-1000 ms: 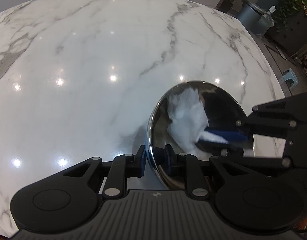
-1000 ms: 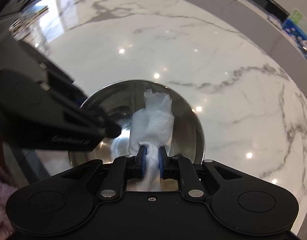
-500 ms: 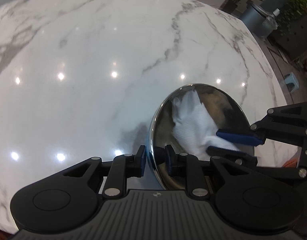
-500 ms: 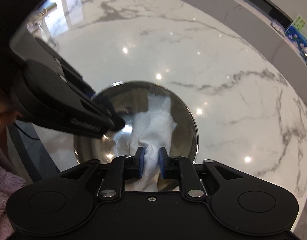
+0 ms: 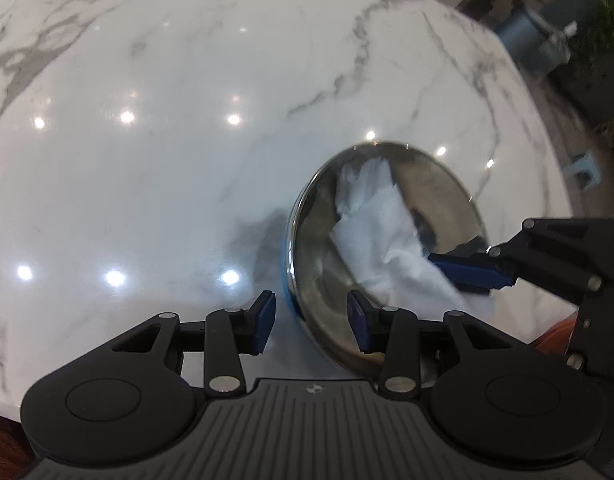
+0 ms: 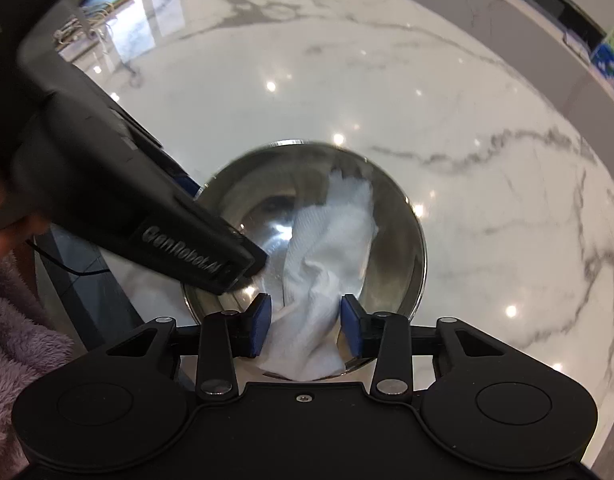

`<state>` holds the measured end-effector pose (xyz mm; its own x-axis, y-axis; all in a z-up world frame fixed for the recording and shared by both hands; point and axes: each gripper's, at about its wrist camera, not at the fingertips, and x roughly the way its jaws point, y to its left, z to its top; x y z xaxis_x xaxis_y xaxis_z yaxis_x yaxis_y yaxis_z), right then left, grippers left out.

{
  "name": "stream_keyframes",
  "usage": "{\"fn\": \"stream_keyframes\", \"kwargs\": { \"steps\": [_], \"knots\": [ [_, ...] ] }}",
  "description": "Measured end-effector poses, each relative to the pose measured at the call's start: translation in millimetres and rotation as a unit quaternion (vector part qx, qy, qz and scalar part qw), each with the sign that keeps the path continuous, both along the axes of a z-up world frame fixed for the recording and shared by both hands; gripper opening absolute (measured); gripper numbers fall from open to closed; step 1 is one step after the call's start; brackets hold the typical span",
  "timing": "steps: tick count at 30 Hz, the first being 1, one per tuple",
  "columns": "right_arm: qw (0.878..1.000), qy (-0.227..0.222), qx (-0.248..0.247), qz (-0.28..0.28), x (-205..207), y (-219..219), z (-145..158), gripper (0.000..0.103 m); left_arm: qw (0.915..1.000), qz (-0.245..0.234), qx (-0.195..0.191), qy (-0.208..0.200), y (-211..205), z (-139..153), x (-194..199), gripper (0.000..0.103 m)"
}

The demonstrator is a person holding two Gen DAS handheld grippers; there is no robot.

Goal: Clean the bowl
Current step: 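Wipe the bowl bottom with the towel in the right gripper, then lift the towel out of the bowl with the right gripper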

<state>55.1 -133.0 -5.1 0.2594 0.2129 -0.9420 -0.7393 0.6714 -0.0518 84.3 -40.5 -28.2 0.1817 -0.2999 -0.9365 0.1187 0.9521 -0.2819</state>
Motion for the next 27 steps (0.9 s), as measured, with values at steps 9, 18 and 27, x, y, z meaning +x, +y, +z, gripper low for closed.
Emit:
{"fn": "stream_keyframes", "kwargs": {
  "steps": [9, 18, 27],
  "knots": [
    [0.998, -0.009, -0.047, 0.036, -3, 11, -3, 0.02, 0.9967, -0.045, 0.052, -0.043, -20, -1, 8, 0.023],
    [0.991, -0.075, -0.097, 0.05, -11, 15, -1, 0.014, 0.9947, -0.055, 0.066, -0.057, -21, -8, 21, 0.023],
    [0.993, -0.113, -0.036, 0.001, -21, -8, 34, 0.011, 0.9975, -0.022, 0.038, -0.055, 16, -2, 2, 0.023]
  ]
}}
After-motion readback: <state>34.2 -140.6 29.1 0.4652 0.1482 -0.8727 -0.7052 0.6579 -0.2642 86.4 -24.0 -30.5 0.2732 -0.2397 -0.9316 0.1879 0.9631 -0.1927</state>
